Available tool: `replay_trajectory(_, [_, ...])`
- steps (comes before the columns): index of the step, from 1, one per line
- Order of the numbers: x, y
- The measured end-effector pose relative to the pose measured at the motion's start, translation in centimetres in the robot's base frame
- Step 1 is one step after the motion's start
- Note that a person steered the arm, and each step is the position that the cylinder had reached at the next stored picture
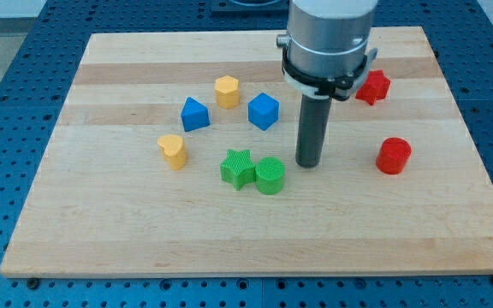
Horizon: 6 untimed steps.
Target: Push the red circle a bit up
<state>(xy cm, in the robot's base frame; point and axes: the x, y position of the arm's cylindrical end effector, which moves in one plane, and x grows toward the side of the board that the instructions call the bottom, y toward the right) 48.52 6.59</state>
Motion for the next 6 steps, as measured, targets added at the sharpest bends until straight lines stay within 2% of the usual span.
replay_trajectory(1, [4.5, 1.8])
replay_trajectory(3, [7.8, 7.8])
replay_trajectory(5, [8.0, 14.4])
replay_trajectory(6, [4.8, 14.6])
